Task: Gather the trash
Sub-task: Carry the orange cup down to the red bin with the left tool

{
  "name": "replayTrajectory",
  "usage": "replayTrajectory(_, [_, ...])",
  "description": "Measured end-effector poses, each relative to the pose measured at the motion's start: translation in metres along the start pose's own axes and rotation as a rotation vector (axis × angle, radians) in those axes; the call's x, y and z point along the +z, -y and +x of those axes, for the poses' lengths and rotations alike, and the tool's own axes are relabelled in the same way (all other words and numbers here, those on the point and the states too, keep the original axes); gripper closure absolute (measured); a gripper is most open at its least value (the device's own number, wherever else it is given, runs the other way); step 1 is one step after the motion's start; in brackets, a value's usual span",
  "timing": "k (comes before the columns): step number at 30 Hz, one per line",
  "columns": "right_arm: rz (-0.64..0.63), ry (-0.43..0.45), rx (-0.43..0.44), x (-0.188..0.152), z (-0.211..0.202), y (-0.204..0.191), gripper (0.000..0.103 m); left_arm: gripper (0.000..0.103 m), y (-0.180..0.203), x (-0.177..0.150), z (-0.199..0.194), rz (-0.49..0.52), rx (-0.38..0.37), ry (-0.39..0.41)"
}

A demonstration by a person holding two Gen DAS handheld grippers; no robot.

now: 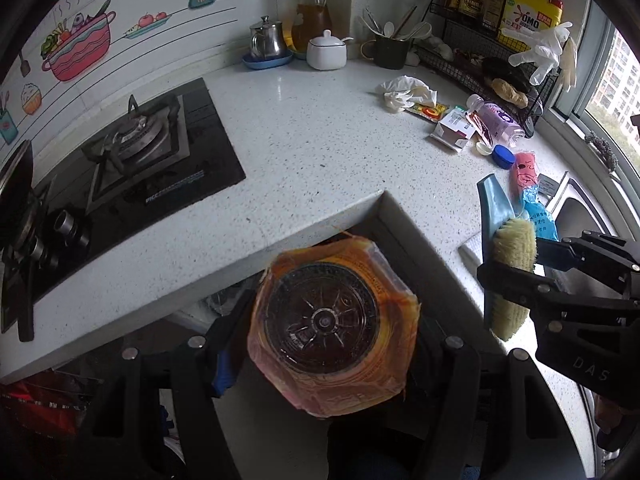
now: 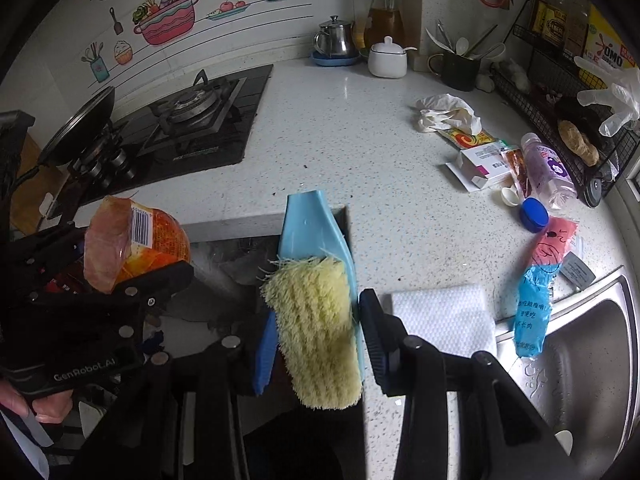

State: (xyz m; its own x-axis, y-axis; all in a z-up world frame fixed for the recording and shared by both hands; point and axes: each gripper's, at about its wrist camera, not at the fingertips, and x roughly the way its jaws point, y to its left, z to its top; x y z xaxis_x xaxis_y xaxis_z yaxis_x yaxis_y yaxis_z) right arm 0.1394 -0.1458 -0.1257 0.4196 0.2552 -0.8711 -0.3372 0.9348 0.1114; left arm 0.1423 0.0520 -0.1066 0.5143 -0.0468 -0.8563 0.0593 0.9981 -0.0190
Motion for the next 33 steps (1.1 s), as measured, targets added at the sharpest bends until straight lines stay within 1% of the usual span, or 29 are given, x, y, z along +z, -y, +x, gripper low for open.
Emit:
replayTrajectory(2, [0.004, -0.014, 0.016, -0.006, 0.007, -0.012, 0.066, 0.038, -0.01, -0.012, -0.001, -0.01, 0.01, -0.013])
replayTrajectory(6, [0.012, -0.047, 0.02, -0.019, 0.024, -0.038, 0.066, 0.038, -0.03, -0.035, 0.003, -0.022, 0.013, -0.042])
replayTrajectory(10, [0.036, -0.092, 0.019, -0.031, 0.045, -0.06, 0.066, 0.038, -0.052, -0.053, 0.018, -0.024, -0.011, -0.086])
replayTrajectory(14, [0.064, -0.109, -0.006, -0.044, 0.068, -0.075, 0.066, 0.038, -0.073, -0.072, 0.044, -0.007, -0.053, -0.131])
replayTrajectory(18, [0.119, -0.126, -0.024, -0.065, 0.099, -0.077, 0.066, 0.038, -0.083, -0.09, 0.085, 0.02, -0.087, -0.179])
replayTrajectory(21, [0.153, -0.144, -0.04, -0.08, 0.125, -0.073, 0.066, 0.038, -0.08, -0.103, 0.116, 0.076, -0.105, -0.191])
replayTrajectory(25, [0.203, -0.18, -0.08, -0.103, 0.162, -0.059, 0.066, 0.038, -0.074, -0.117, 0.164, 0.122, -0.13, -0.221])
replayTrajectory(28, [0.236, -0.182, -0.107, -0.117, 0.186, -0.047, 0.066, 0.038, -0.069, -0.124, 0.2, 0.145, -0.148, -0.244])
replayTrajectory(33, [0.291, -0.171, -0.144, -0.144, 0.23, -0.027, 0.066, 0.038, -0.057, -0.135, 0.264, 0.201, -0.203, -0.276])
